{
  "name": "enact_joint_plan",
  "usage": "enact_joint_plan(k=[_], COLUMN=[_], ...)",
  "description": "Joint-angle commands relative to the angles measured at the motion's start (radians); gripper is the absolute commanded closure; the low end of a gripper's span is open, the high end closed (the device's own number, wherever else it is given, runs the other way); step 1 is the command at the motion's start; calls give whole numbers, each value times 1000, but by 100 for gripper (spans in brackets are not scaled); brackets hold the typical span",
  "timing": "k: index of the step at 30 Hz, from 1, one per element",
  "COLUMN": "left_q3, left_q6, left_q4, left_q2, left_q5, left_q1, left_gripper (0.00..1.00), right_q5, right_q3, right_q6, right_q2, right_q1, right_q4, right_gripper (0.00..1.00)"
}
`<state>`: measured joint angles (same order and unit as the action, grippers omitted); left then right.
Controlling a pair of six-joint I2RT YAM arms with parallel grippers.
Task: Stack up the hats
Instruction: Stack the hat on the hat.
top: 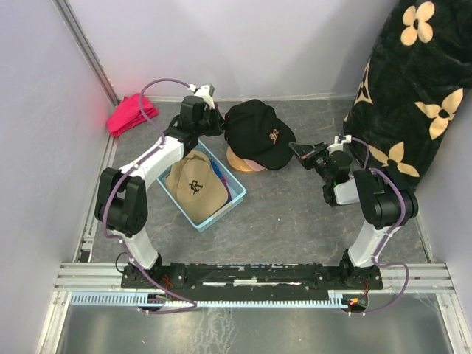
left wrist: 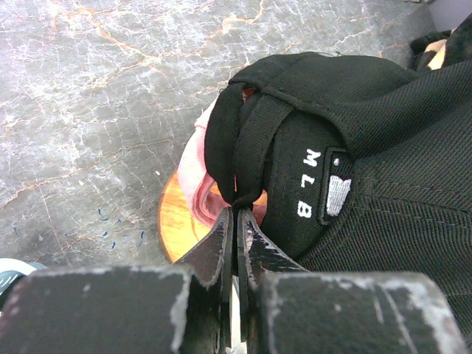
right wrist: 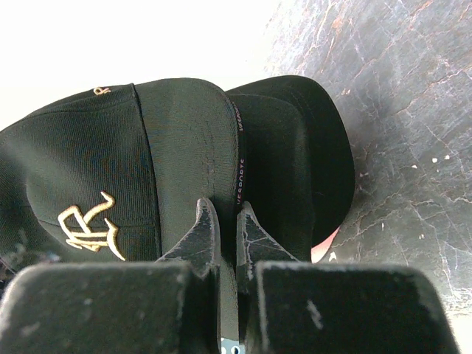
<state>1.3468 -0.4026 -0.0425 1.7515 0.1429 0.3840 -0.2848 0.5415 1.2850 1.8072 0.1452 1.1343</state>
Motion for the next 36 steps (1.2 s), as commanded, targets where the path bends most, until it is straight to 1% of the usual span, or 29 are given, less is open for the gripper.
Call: enact_joint_plan(k=[1, 11, 23, 31, 36], left_q3=[-36, -62, -78, -83, -78], left_q6=[-23, -22, -19, -30, -44], left_q4=[-71, -76, -98, -84, -86], left_q2=[39, 53, 95, 51, 27], left_q5=[-26, -64, -131, -150, -141], left_q1=[8, 8, 8, 8, 6], left_gripper=[97, 97, 97, 97, 97], right_q5=[118, 123, 141, 138, 126], right_q3=[-63, -70, -58, -54, -61], right_q6=[-201, -214, -247, -245, -252], right_q2=[110, 109, 78, 59, 7], right_q1=[11, 11, 17, 17, 17], right_q4=[-422, -438, -509, -517, -514], right_gripper=[98, 98, 98, 98, 98])
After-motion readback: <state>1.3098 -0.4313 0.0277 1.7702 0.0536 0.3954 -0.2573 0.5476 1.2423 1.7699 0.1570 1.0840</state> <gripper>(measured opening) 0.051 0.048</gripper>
